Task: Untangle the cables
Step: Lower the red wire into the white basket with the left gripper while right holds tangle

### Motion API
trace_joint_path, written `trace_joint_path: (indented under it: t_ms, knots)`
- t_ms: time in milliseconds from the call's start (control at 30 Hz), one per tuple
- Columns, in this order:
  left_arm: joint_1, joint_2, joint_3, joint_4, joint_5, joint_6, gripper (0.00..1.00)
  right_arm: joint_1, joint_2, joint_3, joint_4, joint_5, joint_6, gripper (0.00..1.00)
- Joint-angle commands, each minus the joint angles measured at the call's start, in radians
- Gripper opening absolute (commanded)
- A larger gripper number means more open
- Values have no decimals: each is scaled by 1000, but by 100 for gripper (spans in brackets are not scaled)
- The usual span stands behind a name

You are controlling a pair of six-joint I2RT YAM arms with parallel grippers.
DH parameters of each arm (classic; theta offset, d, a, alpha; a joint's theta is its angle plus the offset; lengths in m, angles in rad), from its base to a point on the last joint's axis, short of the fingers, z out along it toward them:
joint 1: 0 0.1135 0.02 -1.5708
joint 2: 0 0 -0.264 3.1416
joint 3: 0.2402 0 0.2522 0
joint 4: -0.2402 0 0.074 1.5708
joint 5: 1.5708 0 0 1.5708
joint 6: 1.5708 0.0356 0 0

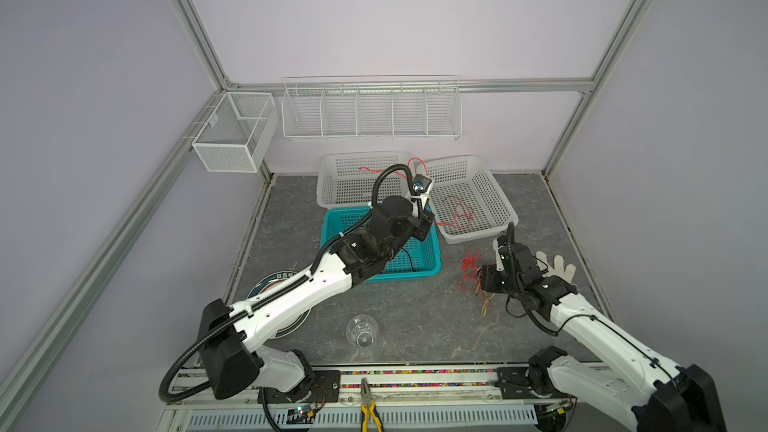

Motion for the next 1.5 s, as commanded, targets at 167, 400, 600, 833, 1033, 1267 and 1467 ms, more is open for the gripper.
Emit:
trace_joint_path:
  t_ms: [167,400,600,833,1033,1267,1467]
  knots:
    - [4,255,267,-121,60,-18,0,-4,-169,71,1,-51,-36,78]
    - [15,402,440,-154,96,-10,0,-3,-228,49,-62,-37,-54,78]
    - [52,594,667,-247,182,-61,0,-4,-235,-24,-44,-63,-26,77]
    - [93,896,1059,-438,259,-127,0,-4,-282,-87,-32,-67,4,76]
    - [104,1047,1236,-530,315,-164,0,-3,-301,-107,-30,-78,8,76]
    - [106,1025,1141,-473,365,-181,10,-3,-280,-115,-10,-95,2,76]
    - [105,984,1084,-440,386,-183,47,-4,-279,-121,6,-100,3,76]
